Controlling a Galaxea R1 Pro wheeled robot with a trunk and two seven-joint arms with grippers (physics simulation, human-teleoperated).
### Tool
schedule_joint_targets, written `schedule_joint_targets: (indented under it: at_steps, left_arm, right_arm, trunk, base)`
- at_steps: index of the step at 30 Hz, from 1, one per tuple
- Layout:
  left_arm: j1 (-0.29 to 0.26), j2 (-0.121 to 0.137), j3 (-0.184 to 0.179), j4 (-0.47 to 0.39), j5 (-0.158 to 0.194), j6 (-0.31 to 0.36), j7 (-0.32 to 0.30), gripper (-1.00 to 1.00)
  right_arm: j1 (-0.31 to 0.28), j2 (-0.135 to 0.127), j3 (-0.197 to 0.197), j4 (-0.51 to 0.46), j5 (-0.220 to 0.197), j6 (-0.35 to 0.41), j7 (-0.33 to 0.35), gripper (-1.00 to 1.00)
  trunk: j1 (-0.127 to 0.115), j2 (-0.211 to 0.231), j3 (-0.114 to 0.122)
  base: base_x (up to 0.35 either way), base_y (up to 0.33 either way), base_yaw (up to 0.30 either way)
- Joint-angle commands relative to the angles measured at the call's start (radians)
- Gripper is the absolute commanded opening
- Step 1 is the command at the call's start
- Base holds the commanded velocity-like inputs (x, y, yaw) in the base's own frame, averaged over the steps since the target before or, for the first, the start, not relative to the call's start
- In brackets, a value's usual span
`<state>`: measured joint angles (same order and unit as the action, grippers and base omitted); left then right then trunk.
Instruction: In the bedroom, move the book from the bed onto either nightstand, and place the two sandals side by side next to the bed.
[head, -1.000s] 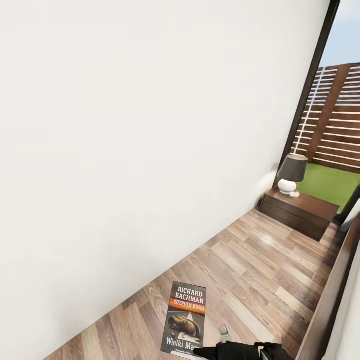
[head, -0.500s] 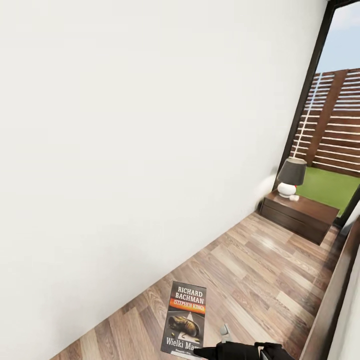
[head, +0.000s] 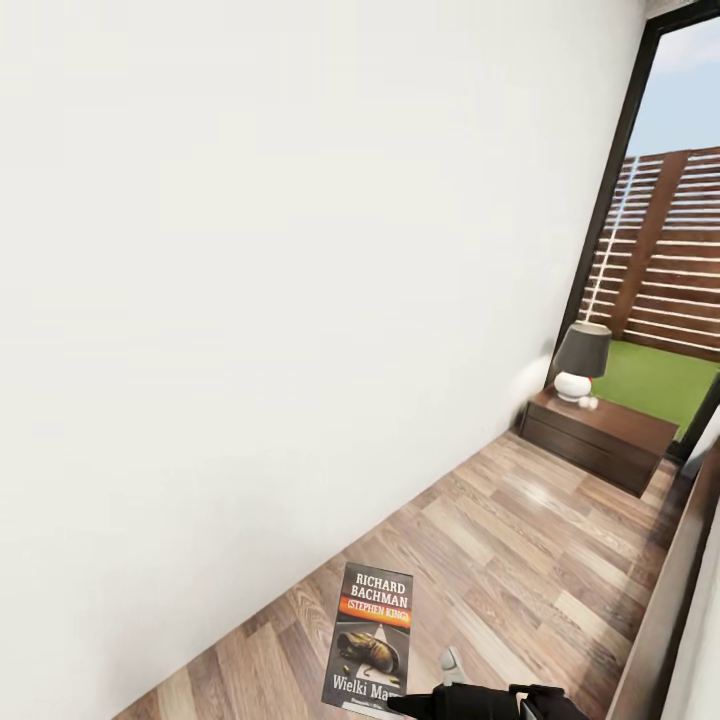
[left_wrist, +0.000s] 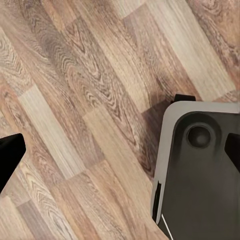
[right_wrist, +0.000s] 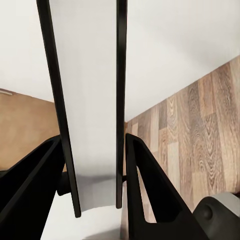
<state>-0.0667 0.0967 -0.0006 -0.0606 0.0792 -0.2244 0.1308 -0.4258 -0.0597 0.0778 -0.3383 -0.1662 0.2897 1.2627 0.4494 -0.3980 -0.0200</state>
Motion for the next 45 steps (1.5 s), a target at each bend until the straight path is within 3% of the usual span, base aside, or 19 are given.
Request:
schedule_joint_targets:
  at_steps: [1,23,45]
  left_arm:
    - [-0.001,0.000,-0.001,0.001,0.008,-0.004,0.000,1.00]
    - [-0.001,0.000,-0.001,0.001,0.008,-0.003,0.000,1.00]
    - [-0.001,0.000,-0.001,0.001,0.008,-0.003,0.000,1.00]
  right_arm:
    - [-0.001,-0.001,0.008,-0.001,-0.010,0.009,0.000,-1.00]
    - [-0.001,0.000,0.008,-0.001,-0.010,0.009,-0.001,-1.00]
    - [-0.001,0.000,0.008,0.000,-0.010,0.009,0.000,-1.00]
  trunk:
    - [0.001,-0.002,-0.001]
    - [0.001,-0.002,0.005]
    - [0.001,-0.002,0.018]
  base:
    - [0.000,0.000,0.000]
    - [0.090,0.060,-0.013]
    - [0.092,0.078,-0.238]
